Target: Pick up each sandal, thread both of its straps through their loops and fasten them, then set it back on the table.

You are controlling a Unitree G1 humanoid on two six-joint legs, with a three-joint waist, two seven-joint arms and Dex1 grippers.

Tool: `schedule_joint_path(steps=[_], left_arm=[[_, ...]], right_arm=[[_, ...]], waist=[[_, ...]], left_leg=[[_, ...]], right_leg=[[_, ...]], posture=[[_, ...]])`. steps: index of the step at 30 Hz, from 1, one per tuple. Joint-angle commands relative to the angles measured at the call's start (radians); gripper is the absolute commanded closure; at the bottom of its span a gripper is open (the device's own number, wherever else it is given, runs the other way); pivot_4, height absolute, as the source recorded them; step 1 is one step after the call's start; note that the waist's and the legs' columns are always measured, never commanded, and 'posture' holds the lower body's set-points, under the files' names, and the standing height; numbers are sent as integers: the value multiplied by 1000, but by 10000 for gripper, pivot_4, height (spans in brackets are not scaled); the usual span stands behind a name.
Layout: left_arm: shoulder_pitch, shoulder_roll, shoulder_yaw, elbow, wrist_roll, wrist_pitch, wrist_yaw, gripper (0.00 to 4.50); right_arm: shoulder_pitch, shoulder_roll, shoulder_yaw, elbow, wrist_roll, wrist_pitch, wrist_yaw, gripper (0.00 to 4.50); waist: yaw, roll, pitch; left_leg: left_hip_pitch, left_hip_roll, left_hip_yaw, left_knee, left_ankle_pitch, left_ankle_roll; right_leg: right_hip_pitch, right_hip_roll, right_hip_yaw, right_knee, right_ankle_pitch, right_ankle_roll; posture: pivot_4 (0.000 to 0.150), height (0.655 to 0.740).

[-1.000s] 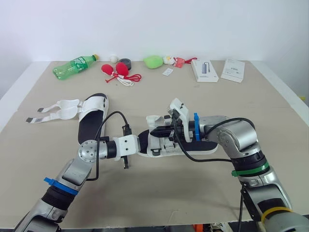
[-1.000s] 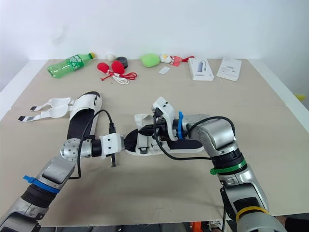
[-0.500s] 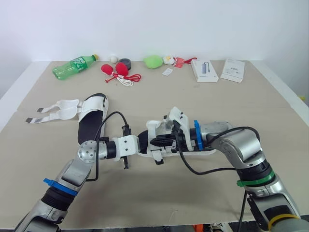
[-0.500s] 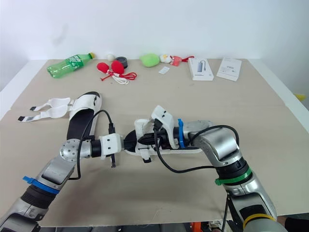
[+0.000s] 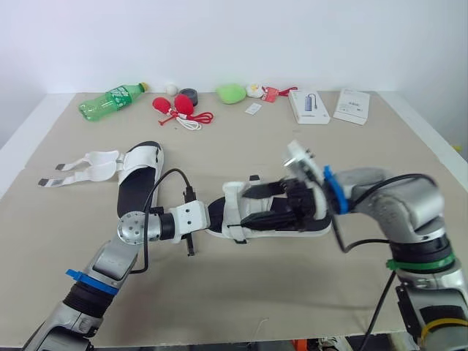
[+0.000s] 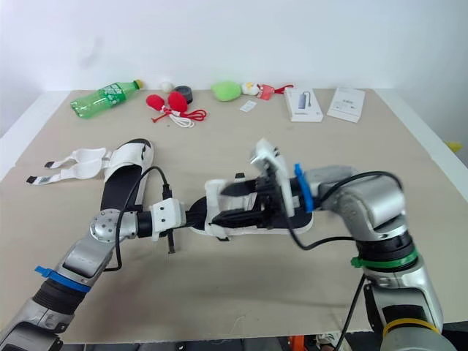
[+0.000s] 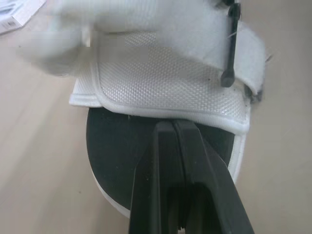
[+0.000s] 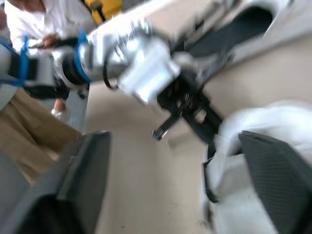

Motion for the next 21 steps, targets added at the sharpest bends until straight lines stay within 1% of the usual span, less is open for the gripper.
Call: schedule_joint_path(steps=[1, 4, 7, 10, 14, 21], left_arm=[[26, 30, -30, 47, -29, 49, -94, 45000], [12, 35, -26, 64, -31, 47, -110, 45000], [-2, 34, -26, 77, -27, 42, -120, 45000], [-14, 33, -28, 88, -21, 34, -124, 45000], [-28, 30, -25, 112, -4, 13, -106, 45000], [-32, 24, -26, 110, -5, 10, -99, 45000]], right_arm=[[-2, -106, -141, -12, 188, 133, 107, 940], [98, -146, -119, -93, 217, 155, 110, 940], [183, -120, -86, -148, 179, 130, 17, 940], [246, -73, -59, -164, 115, 72, -76, 940], [283, -38, -14, -161, 15, -30, -149, 940], [303, 4, -3, -165, -5, -70, -198, 940]], waist=[[-1, 0, 0], [0, -1, -1], [-1, 1, -1], [-1, 0, -2], [-2, 0, -2], [-2, 0, -2]], left_leg=[[0, 0, 0, 0, 0, 0], [1, 1, 0, -1, -2, 2], [1, 1, 0, -1, -4, 4], [2, 2, -1, 0, -4, 4], [1, 2, 0, 4, -4, 3], [3, 2, 0, 5, -3, 3]], right_leg=[[0, 0, 0, 0, 0, 0], [0, 2, 0, 0, -2, -1], [0, 2, 0, 1, -3, 2], [1, 3, 0, 2, -3, 1], [1, 2, 1, 2, -2, -1], [1, 2, 1, 2, 2, -2]], posture=[[1500, 7400], [1500, 7400], [1500, 7400], [1500, 7400], [1500, 7400], [1500, 7400]])
